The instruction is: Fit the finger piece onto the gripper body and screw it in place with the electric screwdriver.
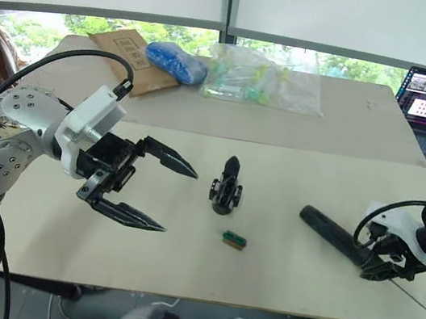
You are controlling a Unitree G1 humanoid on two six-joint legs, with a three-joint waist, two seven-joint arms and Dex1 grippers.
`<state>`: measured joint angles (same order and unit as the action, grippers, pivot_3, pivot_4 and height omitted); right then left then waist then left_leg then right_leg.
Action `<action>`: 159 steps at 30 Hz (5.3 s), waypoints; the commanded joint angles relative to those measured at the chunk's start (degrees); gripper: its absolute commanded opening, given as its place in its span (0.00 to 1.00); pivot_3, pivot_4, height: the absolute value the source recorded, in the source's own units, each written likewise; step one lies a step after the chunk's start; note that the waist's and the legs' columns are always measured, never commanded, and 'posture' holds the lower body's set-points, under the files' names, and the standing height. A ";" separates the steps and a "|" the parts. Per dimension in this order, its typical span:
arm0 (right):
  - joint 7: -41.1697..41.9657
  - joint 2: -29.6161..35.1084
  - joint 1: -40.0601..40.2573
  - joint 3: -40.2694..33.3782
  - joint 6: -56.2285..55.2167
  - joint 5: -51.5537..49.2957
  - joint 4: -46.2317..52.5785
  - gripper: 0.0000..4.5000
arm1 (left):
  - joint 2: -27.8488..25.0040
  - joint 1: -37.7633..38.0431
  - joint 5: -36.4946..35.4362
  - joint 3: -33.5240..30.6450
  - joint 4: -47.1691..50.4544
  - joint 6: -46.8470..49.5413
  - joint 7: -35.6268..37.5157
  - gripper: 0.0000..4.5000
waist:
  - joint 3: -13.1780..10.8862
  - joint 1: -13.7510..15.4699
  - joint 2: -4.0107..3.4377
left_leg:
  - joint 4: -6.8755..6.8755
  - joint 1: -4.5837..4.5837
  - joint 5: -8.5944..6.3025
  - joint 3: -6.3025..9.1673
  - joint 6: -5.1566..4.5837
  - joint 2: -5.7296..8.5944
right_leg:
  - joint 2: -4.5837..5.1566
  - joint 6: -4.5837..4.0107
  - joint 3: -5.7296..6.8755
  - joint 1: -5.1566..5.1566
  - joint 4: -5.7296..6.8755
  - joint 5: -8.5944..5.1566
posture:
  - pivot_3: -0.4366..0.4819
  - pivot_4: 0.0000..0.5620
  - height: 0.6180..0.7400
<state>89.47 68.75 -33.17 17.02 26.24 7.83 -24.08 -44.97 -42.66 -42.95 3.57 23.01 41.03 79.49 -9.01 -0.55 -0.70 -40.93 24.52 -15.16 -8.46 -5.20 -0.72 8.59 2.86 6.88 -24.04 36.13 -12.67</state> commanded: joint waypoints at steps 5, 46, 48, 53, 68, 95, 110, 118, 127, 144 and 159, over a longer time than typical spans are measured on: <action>-0.17 -2.86 -0.27 0.58 3.99 0.48 0.96 0.68 | -0.27 -0.30 0.36 0.08 0.33 -2.70 0.20 1.00 | 0.02 -0.06 0.05 | -0.01 -0.01 0.00 0.01 0.00 -0.02 | -0.04 0.00 0.02 0.03 0.00 0.00 | 0.48 0.27 0.93; -47.17 -40.21 21.93 -63.38 22.01 -50.77 64.20 0.42 | 0.28 -2.63 3.83 3.93 -8.38 -3.79 3.88 1.00 | -0.03 1.40 0.20 | 0.05 -0.11 0.02 0.08 0.05 0.01 | -0.07 -0.10 0.02 0.10 0.05 0.02 | 0.48 0.27 0.93; -51.37 -44.71 25.12 -58.37 21.28 -54.06 71.28 0.42 | 0.67 -0.81 4.51 5.20 -8.30 -4.26 4.30 1.00 | -0.02 1.25 0.21 | 0.09 -0.13 0.02 0.06 0.05 0.01 | -0.10 -0.10 0.01 0.09 0.05 0.01 | 0.48 0.27 0.93; -54.98 -45.18 27.05 -50.58 18.86 -59.79 77.44 0.42 | 2.04 4.19 10.04 8.67 -9.20 -12.85 6.59 1.00 | -0.01 0.48 0.14 | 0.19 -0.16 0.07 -0.05 0.12 0.00 | -0.17 -0.16 -0.13 -0.03 0.15 -0.02 | 0.48 0.27 0.93; -56.33 -45.98 38.84 -38.46 1.98 -47.76 75.13 0.42 | 13.72 12.35 22.53 13.14 -25.71 -34.20 3.17 1.00 | 0.04 1.21 0.30 | 0.13 -0.11 0.05 -0.01 0.09 0.01 | -0.16 -0.19 -0.06 0.01 0.06 0.01 | 0.48 0.27 0.93; -60.69 -46.28 36.19 -25.28 -6.19 -41.00 71.59 0.42 | 23.78 10.29 29.65 14.09 -41.76 -42.95 1.01 1.00 | 0.05 1.23 0.31 | 0.11 -0.11 0.03 0.03 0.04 -0.03 | -0.15 -0.22 -0.07 -0.02 0.08 0.02 | 0.48 0.27 0.93; -64.30 -41.50 35.82 -28.90 -1.70 -46.85 74.25 0.42 | 24.42 10.22 30.93 14.23 -42.16 -45.06 0.20 1.00 | 0.05 1.26 0.32 | 0.11 -0.10 0.01 0.04 0.01 -0.03 | -0.13 -0.22 -0.06 -0.01 0.07 0.02 | 0.48 0.27 0.93; -61.00 -41.14 38.31 -30.33 -4.26 -46.10 70.79 0.42 | 24.60 10.02 30.86 14.14 -41.98 -44.81 0.31 1.00 | 0.06 1.23 0.33 | 0.10 -0.10 -0.01 0.04 -0.03 -0.03 | -0.13 -0.22 -0.06 0.00 0.07 0.02 | 0.48 0.27 0.93; -59.91 -41.92 42.69 -29.94 -6.76 -46.44 73.46 0.42 | 24.41 10.07 31.15 14.13 -42.09 -45.38 0.38 1.00 | 0.06 1.20 0.33 | 0.07 -0.09 -0.02 0.04 -0.04 -0.03 | -0.13 -0.21 -0.07 0.00 0.08 0.03 | 0.48 0.27 0.93; -58.38 -42.44 40.98 -28.24 -7.98 -44.27 70.28 0.42 | 24.50 10.08 31.20 14.24 -41.67 -45.14 0.10 1.00 | 0.06 1.27 0.33 | 0.07 -0.09 -0.02 0.05 -0.05 -0.04 | -0.13 -0.22 -0.06 0.00 0.06 0.03 | 0.48 0.27 0.93; -58.74 -43.09 39.54 -27.47 -7.68 -43.12 69.84 0.42 | 24.85 9.72 31.36 14.34 -41.82 -45.11 -0.21 1.00 | 0.06 1.26 0.33 | 0.08 -0.09 -0.02 0.05 -0.05 -0.04 | -0.13 -0.22 -0.06 0.00 0.06 0.03 | 0.48 0.27 0.93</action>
<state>30.82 26.05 7.52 -9.78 21.43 -34.90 43.78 -20.46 -31.81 -11.36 18.26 -19.77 -3.46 79.40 -8.95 0.71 -0.37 -40.86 24.44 -15.19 -8.42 -5.25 -0.77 8.46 2.65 6.82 -24.05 36.18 -12.63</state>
